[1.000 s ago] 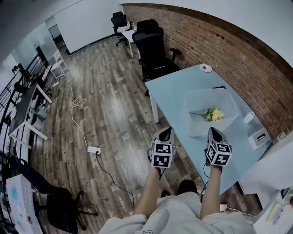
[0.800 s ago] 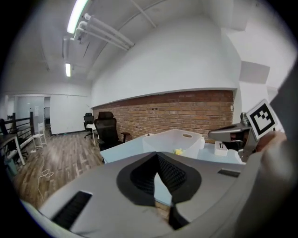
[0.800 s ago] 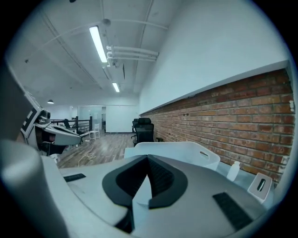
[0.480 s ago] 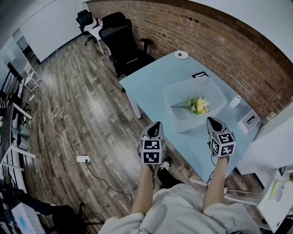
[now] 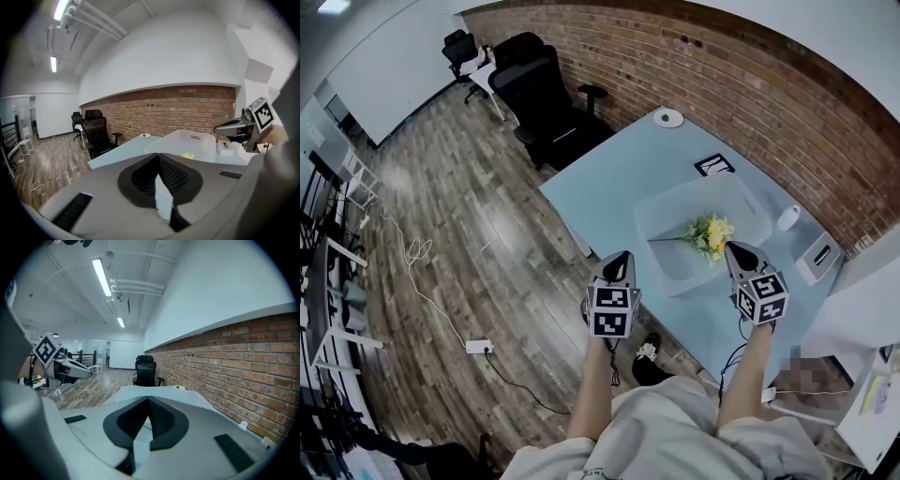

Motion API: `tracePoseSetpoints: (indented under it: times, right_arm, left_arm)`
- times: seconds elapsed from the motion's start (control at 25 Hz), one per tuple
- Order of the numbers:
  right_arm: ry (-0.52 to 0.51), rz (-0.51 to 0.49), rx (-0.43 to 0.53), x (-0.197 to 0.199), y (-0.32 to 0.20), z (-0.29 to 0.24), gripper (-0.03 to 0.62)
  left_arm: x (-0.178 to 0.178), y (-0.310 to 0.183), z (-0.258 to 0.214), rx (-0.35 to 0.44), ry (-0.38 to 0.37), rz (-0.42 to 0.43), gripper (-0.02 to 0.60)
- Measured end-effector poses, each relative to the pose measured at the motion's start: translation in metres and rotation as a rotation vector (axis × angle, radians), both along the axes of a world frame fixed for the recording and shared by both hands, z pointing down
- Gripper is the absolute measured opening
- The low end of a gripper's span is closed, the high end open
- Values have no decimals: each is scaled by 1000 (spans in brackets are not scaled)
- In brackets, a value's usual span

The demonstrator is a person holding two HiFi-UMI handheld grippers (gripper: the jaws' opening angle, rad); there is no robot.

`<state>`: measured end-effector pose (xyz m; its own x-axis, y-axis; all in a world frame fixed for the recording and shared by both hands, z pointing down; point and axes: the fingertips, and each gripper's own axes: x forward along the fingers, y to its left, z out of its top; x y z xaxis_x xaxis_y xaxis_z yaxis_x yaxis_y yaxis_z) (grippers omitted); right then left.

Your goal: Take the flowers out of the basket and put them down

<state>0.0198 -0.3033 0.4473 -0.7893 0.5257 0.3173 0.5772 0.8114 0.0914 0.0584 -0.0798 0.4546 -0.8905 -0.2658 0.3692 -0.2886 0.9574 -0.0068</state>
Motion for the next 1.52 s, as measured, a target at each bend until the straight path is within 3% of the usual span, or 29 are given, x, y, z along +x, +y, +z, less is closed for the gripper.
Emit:
tracePoseSetpoints:
  times: [0.2,0.4,0.6,1.04,1.32,1.52]
  right_arm:
    - [6,6,16,-32,9,2,18]
    - [13,53,-17,-67,16,2,18]
    - [33,87,-34,-97,20,3,18]
    - [57,206,10,-108,-14,12,18]
    - [87,330,53,-107,-35,21,18]
    - [123,535,-1,-107,-51,14,18]
  left_arm:
    - [-36,-2,-3,-11,1,47,18]
    - [-69,-4,-3,-135,-2,124,18]
    - [-104,-17,-7,-175,-3,207,18]
    - [-167,-69,-23,-130,-48,343,18]
    - [-192,-122,-21,-71,-48,523,18]
    - [-209,-152,-23,-9,-38,701,18]
